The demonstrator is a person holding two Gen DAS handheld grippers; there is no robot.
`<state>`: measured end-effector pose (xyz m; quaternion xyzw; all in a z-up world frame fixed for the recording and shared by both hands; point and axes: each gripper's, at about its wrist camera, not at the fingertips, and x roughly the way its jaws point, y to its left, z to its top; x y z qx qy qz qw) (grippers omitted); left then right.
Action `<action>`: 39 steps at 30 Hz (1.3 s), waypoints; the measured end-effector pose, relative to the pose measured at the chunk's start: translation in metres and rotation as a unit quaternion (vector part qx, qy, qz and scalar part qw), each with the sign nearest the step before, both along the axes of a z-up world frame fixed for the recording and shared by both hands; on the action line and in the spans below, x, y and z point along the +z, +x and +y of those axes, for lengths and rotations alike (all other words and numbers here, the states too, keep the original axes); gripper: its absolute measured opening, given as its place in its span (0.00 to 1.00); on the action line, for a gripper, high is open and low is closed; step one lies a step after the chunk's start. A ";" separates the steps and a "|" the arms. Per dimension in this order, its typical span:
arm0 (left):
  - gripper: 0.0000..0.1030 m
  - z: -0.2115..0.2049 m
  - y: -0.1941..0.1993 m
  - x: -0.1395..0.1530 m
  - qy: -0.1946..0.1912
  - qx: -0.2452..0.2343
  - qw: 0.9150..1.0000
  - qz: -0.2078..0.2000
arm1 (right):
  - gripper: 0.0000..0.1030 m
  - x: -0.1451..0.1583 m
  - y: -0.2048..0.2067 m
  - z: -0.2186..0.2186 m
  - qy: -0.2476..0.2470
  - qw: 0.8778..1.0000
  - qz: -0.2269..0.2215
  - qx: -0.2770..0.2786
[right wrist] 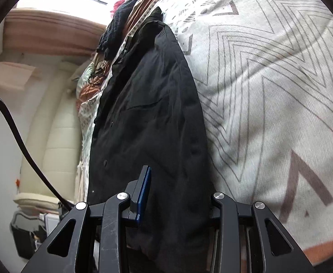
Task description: Fold large clothes
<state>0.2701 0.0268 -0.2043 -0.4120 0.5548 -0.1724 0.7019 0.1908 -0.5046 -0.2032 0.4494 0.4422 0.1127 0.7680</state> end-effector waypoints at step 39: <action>0.06 0.082 -0.059 0.239 -0.022 0.071 0.971 -0.226 | 0.04 0.246 -0.068 0.067 -0.071 0.968 -0.234 0.058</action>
